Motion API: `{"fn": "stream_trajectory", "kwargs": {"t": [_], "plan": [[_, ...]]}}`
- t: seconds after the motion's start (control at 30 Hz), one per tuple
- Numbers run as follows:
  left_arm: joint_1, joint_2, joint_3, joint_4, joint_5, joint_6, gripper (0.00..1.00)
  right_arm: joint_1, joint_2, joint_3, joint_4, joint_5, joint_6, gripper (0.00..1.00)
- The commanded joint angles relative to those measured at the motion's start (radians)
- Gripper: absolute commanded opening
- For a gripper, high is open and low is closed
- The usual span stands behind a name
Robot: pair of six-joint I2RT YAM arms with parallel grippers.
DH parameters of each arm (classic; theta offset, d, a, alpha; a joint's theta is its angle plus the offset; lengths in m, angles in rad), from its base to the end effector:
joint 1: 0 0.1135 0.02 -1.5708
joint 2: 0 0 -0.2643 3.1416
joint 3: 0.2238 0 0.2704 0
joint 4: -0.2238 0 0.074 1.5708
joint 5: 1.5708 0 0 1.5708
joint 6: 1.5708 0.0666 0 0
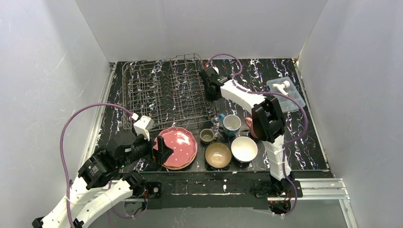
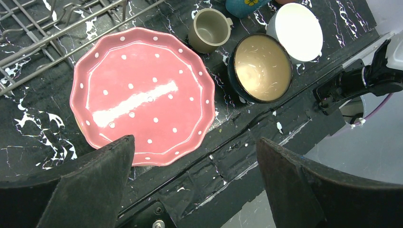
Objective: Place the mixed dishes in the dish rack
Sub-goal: Move the dish rack to the center of the board.
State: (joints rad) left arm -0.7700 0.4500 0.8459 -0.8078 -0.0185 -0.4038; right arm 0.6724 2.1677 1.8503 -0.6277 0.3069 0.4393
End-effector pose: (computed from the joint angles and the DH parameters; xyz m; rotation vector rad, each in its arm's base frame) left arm 0.0949 -0.0903 0.3292 0.3627 2.0273 -0.7304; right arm 0.4180 0.3071 0.1954 -0.1634 2.4508 0.0964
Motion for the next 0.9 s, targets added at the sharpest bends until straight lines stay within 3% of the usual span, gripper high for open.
{"fn": "stream_trajectory", "kwargs": {"t": [0.0, 0.57, 0.87], "plan": [[-0.002, 0.002, -0.011, 0.005, -0.017, 0.006, 0.99, -0.091, -0.07, -0.003, 0.039, 0.084, 0.091, 0.01], [-0.002, 0.003, -0.01, 0.004, -0.021, 0.006, 0.99, -0.21, -0.096, -0.01, 0.022, 0.083, 0.025, 0.01], [-0.002, -0.007, -0.01, 0.003, -0.024, 0.005, 0.99, -0.285, -0.182, -0.152, 0.058, 0.08, -0.036, 0.01]]}}
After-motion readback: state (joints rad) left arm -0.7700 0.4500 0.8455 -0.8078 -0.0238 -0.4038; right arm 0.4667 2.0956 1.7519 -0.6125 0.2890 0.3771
